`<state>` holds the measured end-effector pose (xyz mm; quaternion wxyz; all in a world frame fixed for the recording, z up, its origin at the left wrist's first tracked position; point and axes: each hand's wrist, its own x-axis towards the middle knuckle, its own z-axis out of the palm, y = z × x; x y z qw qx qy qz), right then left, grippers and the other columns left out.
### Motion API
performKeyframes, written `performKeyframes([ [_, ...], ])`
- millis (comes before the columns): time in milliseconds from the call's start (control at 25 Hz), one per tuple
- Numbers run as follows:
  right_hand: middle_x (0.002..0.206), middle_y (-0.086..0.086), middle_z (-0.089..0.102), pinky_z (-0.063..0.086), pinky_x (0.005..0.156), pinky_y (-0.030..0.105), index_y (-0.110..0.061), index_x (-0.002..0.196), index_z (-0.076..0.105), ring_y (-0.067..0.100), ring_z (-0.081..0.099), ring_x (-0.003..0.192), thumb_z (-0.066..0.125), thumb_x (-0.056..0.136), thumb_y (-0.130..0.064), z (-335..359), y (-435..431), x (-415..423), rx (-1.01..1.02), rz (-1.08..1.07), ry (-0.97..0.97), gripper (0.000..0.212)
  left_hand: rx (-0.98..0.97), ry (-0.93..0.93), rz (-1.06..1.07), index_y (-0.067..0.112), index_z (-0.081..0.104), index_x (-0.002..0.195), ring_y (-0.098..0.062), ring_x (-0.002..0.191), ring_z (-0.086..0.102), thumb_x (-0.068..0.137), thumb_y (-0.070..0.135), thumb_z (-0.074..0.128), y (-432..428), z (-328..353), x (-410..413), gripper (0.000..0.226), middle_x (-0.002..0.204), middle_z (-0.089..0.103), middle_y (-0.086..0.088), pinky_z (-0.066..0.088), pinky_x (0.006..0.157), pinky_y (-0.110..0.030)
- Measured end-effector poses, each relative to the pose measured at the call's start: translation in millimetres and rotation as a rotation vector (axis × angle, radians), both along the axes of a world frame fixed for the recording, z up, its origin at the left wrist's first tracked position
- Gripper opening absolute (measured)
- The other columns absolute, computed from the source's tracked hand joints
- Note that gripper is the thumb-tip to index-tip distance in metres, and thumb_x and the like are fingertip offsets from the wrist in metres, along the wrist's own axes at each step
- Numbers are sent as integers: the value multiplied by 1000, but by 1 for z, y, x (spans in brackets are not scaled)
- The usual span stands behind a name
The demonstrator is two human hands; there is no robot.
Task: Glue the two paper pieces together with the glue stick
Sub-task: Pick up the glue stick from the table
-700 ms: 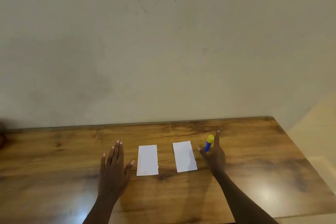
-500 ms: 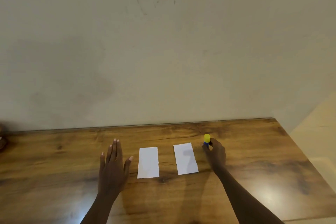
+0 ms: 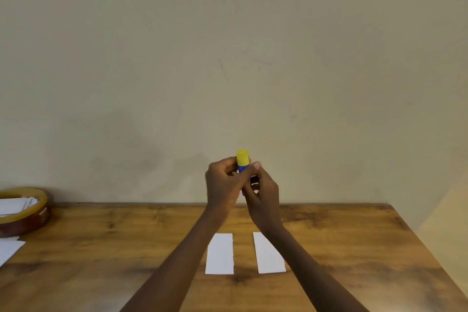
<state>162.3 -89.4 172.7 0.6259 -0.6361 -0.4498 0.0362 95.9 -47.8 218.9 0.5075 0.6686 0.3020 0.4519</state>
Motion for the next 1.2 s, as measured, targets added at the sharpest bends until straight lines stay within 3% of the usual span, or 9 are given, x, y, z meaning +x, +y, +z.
performKeyframes([
  [80, 82, -4, 60, 43, 58, 10, -6, 104, 56, 7, 56, 68, 53, 87, -12, 28, -4, -12, 80, 27, -27, 19, 35, -46, -11, 6, 70, 83, -33, 73, 67, 73, 20, 72, -6, 27, -10, 17, 78, 71, -20, 58, 69, -37],
  [200, 71, 14, 59, 40, 53, 28, -5, 89, 56, 25, 50, 61, 50, 88, -18, 55, -13, -25, 124, 109, -15, 14, -52, -131, -67, 14, 71, 74, -23, 78, 67, 76, 20, 68, -8, 53, -25, 6, 81, 71, -18, 54, 65, -16],
  [280, 62, 6, 51, 36, 50, 24, -12, 79, 52, 18, 43, 55, 48, 88, -20, 66, -19, -31, 113, 167, -10, 12, -106, -158, -107, 17, 71, 68, -21, 78, 65, 77, 18, 67, -11, 63, -34, 9, 84, 70, -19, 52, 60, -11],
  [400, 59, -5, 45, 34, 50, 14, -26, 73, 47, 6, 41, 53, 46, 90, -17, 76, -25, -37, 81, 241, -10, 19, -174, -191, -134, 18, 71, 66, -23, 80, 63, 77, 14, 66, -13, 74, -42, 13, 84, 68, -16, 52, 61, -14],
  [640, 62, -4, 48, 38, 53, 14, -24, 75, 49, 4, 45, 54, 41, 91, -21, 86, -25, -44, 54, 304, 32, 18, -155, -220, -141, 11, 71, 83, -13, 82, 63, 80, 19, 62, -18, 89, -52, 12, 87, 69, -5, 46, 59, -6],
  [760, 66, -6, 51, 42, 56, 13, -27, 78, 51, 6, 49, 57, 39, 91, -22, 71, -30, -48, -9, 343, 55, 18, -96, -236, -117, 6, 66, 101, 4, 85, 58, 85, 25, 55, -3, 111, -65, 27, 99, 67, 1, 37, 78, -17],
  [960, 70, -4, 51, 44, 58, 14, -25, 82, 50, 12, 48, 61, 40, 92, -16, 68, -32, -54, 26, 330, 109, 16, -29, -101, -101, 6, 64, 107, -10, 93, 55, 84, 24, 56, 1, 101, -72, 30, 110, 64, -3, 33, 88, -29],
  [1040, 71, -5, 52, 45, 60, 13, -26, 85, 50, 12, 50, 61, 39, 92, -15, 77, -28, -57, 63, 331, 99, 17, -63, -105, -116, 10, 66, 104, -16, 99, 56, 84, 22, 56, -4, 86, -72, 25, 111, 65, -3, 38, 87, -26],
  [1200, 72, -5, 54, 48, 60, 12, -29, 85, 50, 4, 55, 61, 38, 92, -12, 90, -26, -55, 134, 340, 90, 21, -183, -213, -244, 28, 71, 74, -12, 89, 65, 84, 18, 55, -8, 73, -74, 21, 77, 74, 12, 51, 75, -15],
])
